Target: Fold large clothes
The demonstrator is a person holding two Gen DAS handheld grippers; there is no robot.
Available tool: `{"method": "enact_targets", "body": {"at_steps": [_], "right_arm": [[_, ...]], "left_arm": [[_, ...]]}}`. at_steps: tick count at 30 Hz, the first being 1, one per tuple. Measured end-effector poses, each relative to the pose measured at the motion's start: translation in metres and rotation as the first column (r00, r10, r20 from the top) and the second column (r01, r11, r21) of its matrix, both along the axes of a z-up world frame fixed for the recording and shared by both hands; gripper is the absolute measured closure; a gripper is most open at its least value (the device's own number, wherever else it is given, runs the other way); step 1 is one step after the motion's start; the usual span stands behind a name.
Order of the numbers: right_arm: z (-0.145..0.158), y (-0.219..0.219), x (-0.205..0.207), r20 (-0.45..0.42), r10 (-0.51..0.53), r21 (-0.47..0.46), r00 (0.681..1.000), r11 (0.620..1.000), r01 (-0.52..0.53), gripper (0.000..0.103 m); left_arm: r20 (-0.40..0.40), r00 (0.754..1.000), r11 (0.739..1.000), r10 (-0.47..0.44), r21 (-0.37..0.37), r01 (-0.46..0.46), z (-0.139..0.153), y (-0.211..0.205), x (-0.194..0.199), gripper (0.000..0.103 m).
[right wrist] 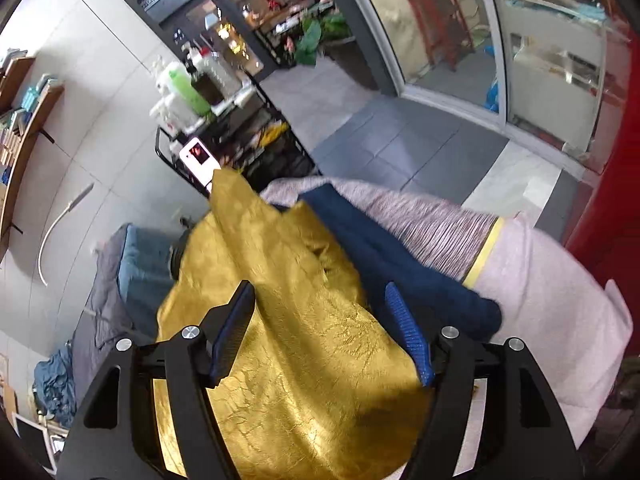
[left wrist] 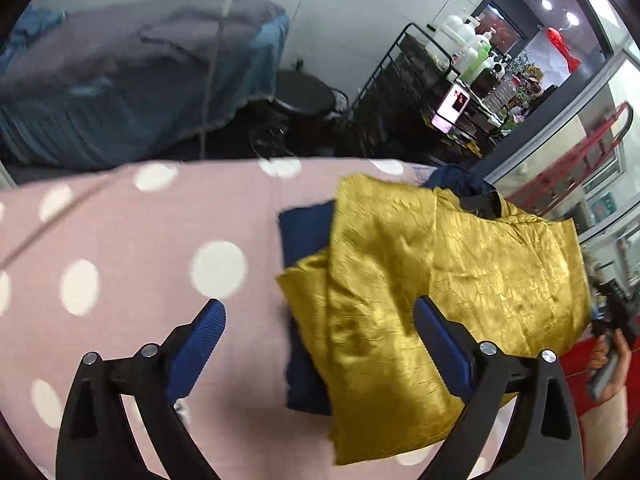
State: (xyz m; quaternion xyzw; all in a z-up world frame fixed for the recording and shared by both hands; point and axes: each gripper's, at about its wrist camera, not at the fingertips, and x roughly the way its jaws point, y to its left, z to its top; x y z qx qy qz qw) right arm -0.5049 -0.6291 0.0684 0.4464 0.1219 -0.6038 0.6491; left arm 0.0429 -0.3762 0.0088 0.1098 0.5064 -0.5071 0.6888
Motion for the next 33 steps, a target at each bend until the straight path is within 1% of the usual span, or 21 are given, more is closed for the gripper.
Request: {"method": "enact_targets", "body": {"at_steps": [4, 6, 8, 10, 14, 15, 17, 19, 21, 24, 26, 27, 30, 33], "right_arm": [[0.027, 0.029, 0.013, -0.081, 0.019, -0.065, 0.997, 0.998, -0.024, 0.034], [0.038, 0.045, 0.024, -0.123, 0.048, -0.087, 0.991, 0.995, -0.058, 0.033], [0.044, 0.058, 0.036, -0.168, 0.071, -0.083, 0.983, 0.993, -0.086, 0.020], [0.046, 0.074, 0.051, -0.189, 0.118, -0.076, 0.975, 0.988, -0.135, 0.020], [0.042, 0.099, 0.083, -0.243, 0.224, -0.011, 0.944, 0.972, -0.234, 0.020], [0.038, 0.108, 0.094, -0.251, 0.265, 0.018, 0.931, 0.963, -0.270, 0.020], [0.033, 0.119, 0.107, -0.265, 0.303, 0.050, 0.916, 0.952, -0.301, 0.020], [0.029, 0.133, 0.125, -0.284, 0.346, 0.080, 0.894, 0.938, -0.338, 0.020], [0.024, 0.147, 0.145, -0.327, 0.393, 0.112, 0.859, 0.919, -0.378, 0.020], [0.023, 0.166, 0.167, -0.405, 0.430, 0.132, 0.807, 0.901, -0.414, 0.020], [0.023, 0.173, 0.178, -0.427, 0.450, 0.145, 0.784, 0.890, -0.432, 0.020], [0.023, 0.176, 0.181, -0.427, 0.459, 0.150, 0.780, 0.886, -0.439, 0.020], [0.021, 0.179, 0.186, -0.411, 0.474, 0.169, 0.779, 0.879, -0.445, 0.020], [0.021, 0.182, 0.190, -0.411, 0.482, 0.186, 0.774, 0.875, -0.446, 0.020]], "left_arm": [[0.077, 0.997, 0.999, -0.032, 0.023, 0.030, 0.017, 0.014, -0.005, 0.008], [0.085, 0.995, 0.998, -0.052, 0.023, 0.050, 0.021, 0.017, -0.013, 0.007], [0.084, 0.994, 0.997, -0.076, 0.023, 0.075, 0.023, 0.023, -0.025, 0.007], [0.087, 0.992, 0.995, -0.093, 0.033, 0.091, 0.022, 0.027, -0.037, 0.007], [0.087, 0.985, 0.988, -0.151, 0.048, 0.148, 0.020, 0.030, -0.064, 0.007], [0.087, 0.981, 0.984, -0.173, 0.055, 0.168, 0.019, 0.031, -0.073, 0.007], [0.091, 0.974, 0.977, -0.209, 0.061, 0.204, 0.020, 0.030, -0.087, 0.007], [0.112, 0.963, 0.968, -0.247, 0.072, 0.240, 0.022, 0.028, -0.105, 0.007], [0.135, 0.948, 0.957, -0.288, 0.083, 0.279, 0.025, 0.026, -0.122, 0.007], [0.163, 0.930, 0.944, -0.330, 0.083, 0.320, 0.031, 0.024, -0.143, 0.007], [0.183, 0.918, 0.936, -0.353, 0.087, 0.342, 0.036, 0.023, -0.157, 0.007], [0.192, 0.913, 0.933, -0.359, 0.090, 0.348, 0.037, 0.022, -0.160, 0.007], [0.223, 0.898, 0.925, -0.379, 0.104, 0.365, 0.040, 0.022, -0.173, 0.007], [0.222, 0.895, 0.922, -0.387, 0.120, 0.369, 0.040, 0.020, -0.179, 0.007]]}}
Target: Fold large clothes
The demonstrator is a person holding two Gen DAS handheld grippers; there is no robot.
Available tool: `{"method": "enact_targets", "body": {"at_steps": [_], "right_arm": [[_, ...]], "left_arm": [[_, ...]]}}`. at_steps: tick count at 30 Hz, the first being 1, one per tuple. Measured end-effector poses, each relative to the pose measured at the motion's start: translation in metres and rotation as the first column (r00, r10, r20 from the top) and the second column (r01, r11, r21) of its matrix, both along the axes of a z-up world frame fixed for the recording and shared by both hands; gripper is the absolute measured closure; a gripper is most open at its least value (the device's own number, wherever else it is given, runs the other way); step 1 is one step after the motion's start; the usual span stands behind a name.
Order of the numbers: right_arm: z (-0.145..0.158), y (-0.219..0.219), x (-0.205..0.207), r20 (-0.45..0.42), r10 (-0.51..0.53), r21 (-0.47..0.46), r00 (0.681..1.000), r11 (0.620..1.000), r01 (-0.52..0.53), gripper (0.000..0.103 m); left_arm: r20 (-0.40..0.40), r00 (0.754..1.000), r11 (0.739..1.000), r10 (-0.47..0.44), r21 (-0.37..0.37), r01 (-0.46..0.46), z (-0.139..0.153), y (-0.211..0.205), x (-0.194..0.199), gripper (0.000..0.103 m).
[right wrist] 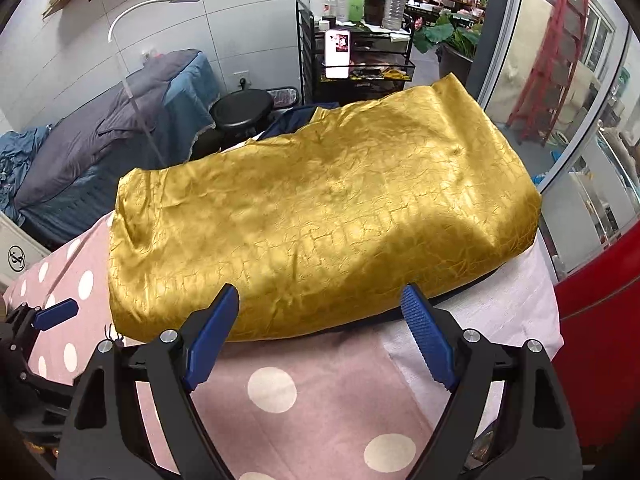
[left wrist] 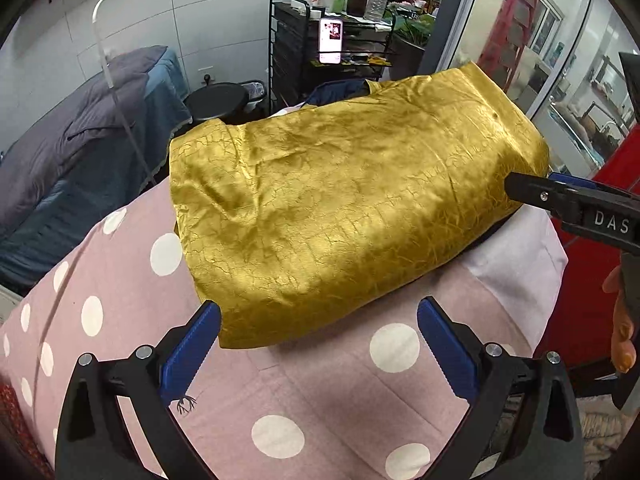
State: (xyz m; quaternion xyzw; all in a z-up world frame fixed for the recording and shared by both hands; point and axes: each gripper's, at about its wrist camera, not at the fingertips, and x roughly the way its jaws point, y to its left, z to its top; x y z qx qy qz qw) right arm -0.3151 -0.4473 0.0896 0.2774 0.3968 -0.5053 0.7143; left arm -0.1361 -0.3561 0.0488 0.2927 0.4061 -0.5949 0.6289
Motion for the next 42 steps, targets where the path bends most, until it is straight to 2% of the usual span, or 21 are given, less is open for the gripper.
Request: {"method": "enact_targets", "body": {"at_steps": [6, 12, 17, 25, 42], "right_arm": [[-0.001, 0.001, 0.001, -0.038, -0.004, 0.008, 0.999, 1.000, 0.004, 0.020], [-0.004, -0.001, -0.001, -0.026, -0.007, 0.037, 1.000, 0.999, 0.008, 0.020], [-0.009, -0.003, 0.001, -0.080, -0.011, 0.039, 0.997, 0.999, 0.014, 0.020], [-0.018, -0.003, -0.001, -0.144, 0.003, 0.065, 0.990, 0.998, 0.007, 0.020], [-0.016, -0.002, -0.003, -0.168, 0.002, 0.055, 0.986, 0.998, 0.007, 0.020]], "left_arm": [[0.030, 0.999, 0.998, 0.038, 0.052, -0.040, -0.005, -0.004, -0.004, 0.007], [0.038, 0.997, 0.993, 0.064, 0.094, -0.068, -0.009, -0.011, -0.004, 0.007], [0.088, 0.995, 0.992, 0.045, 0.114, -0.055, -0.008, -0.019, -0.012, 0.007], [0.087, 0.996, 0.988, 0.021, 0.151, -0.034, -0.015, -0.024, -0.022, 0.007], [0.095, 0.995, 0.988, 0.013, 0.153, -0.027, -0.012, -0.023, -0.027, 0.007]]}}
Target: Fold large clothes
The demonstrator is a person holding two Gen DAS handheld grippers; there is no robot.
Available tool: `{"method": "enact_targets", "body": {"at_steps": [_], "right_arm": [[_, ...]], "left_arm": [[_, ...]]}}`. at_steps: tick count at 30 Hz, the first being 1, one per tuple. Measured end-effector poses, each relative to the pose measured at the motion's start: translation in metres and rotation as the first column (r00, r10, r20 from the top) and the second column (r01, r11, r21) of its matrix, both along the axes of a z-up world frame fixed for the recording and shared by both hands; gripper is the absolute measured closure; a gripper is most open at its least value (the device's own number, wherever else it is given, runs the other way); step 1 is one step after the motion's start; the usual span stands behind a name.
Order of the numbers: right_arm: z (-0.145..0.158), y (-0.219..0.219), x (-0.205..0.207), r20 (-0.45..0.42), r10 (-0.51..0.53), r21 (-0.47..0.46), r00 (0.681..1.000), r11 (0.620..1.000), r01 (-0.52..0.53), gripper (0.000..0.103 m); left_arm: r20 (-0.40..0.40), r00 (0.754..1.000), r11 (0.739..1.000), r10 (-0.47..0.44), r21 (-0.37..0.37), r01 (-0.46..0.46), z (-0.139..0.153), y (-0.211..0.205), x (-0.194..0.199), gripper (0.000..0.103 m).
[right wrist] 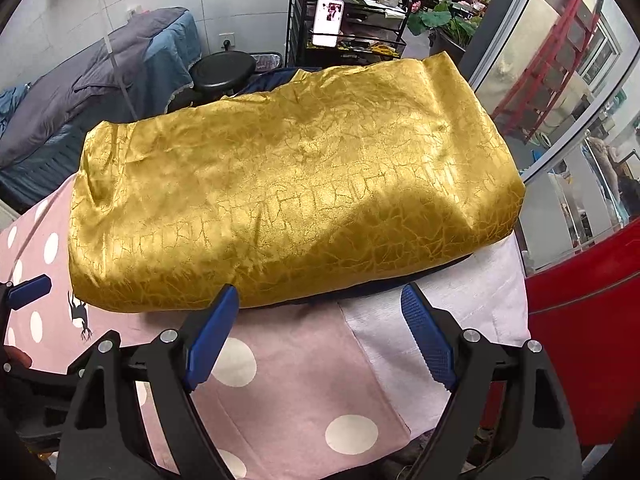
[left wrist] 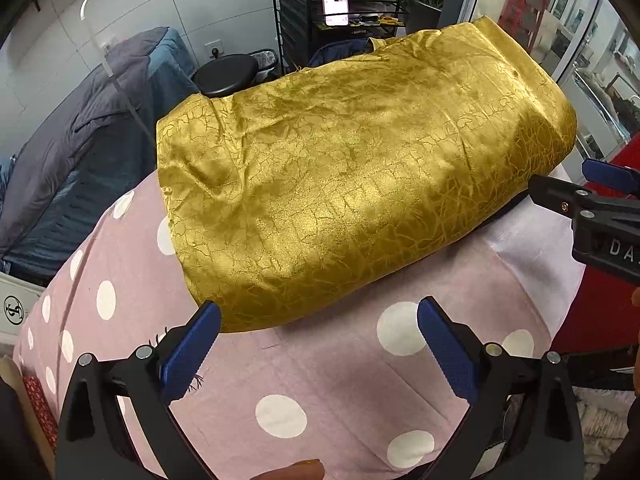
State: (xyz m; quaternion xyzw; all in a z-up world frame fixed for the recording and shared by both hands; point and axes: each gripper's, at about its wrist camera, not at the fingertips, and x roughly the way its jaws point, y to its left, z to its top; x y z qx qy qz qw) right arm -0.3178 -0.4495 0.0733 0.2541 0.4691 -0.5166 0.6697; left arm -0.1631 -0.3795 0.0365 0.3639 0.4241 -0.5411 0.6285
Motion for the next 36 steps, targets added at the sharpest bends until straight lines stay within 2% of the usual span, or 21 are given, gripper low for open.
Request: {"method": "enact_targets", "body": {"at_steps": [36], "right_arm": [[-0.0051, 0.0017, 0.0009, -0.012, 0.007, 0.004, 1.000, 1.000, -0.006, 0.020]], "left_arm": [[0.011, 1.000, 1.000, -0.008, 0.001, 0.008, -0.0016, 0.0029, -0.0016, 0.007]]}}
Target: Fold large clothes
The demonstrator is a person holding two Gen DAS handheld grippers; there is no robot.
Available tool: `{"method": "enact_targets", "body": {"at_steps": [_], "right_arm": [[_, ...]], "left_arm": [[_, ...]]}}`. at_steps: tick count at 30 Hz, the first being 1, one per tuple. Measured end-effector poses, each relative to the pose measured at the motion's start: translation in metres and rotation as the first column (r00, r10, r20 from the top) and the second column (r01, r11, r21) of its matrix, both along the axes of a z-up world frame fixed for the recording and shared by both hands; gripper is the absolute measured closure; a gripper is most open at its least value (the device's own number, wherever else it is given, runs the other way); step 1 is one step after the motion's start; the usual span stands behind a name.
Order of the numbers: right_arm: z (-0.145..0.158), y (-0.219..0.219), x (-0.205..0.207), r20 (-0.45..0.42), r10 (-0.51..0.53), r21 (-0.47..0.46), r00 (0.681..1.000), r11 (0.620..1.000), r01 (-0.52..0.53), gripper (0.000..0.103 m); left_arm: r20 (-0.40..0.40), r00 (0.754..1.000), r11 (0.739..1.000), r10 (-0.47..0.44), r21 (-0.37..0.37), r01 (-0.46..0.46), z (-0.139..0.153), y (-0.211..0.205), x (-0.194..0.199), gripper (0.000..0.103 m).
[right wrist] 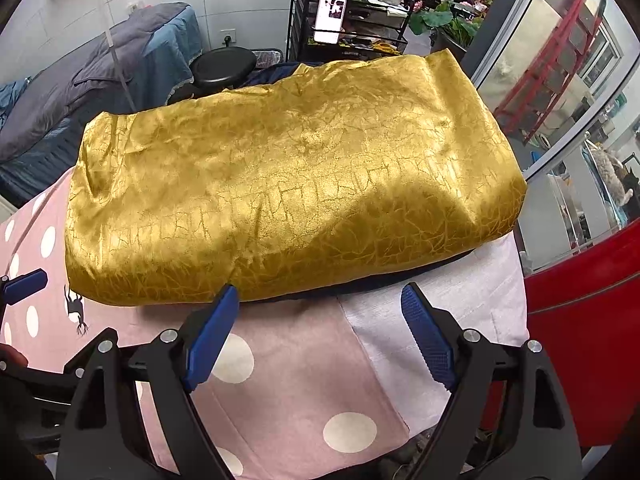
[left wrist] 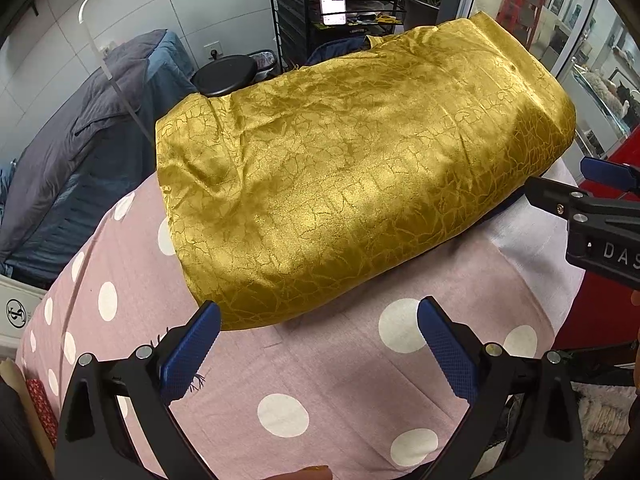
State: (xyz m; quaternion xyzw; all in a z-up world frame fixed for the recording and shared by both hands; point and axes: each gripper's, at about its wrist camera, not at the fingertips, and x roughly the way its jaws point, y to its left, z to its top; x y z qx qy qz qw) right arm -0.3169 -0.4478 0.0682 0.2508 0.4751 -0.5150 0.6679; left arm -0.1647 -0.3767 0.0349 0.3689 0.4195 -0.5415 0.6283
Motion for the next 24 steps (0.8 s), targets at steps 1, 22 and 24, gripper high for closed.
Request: {"method": "enact_targets", "body": {"at_steps": [1, 22, 24], "right_arm": [[-0.0004, 0.0000, -0.0003, -0.001, -0.001, 0.001, 1.000, 1.000, 0.001, 0.020], [-0.0018, 0.0000, -0.0020, -0.004, -0.002, 0.000, 1.000, 1.000, 0.002, 0.020], [-0.0020, -0.0001, -0.0021, -0.003, -0.002, 0.001, 1.000, 1.000, 0.002, 0.020]], "left_arm": [[0.000, 1.000, 1.000, -0.002, 0.001, 0.002, -0.0002, 0.0000, -0.0003, 0.007], [0.046, 0.999, 0.998, 0.014, -0.054, -0.012, 0.0078, 0.0004, -0.0030, 0.006], [0.049, 0.999, 0.998, 0.012, -0.054, -0.009, 0.0082, 0.0006, -0.0040, 0.006]]}}
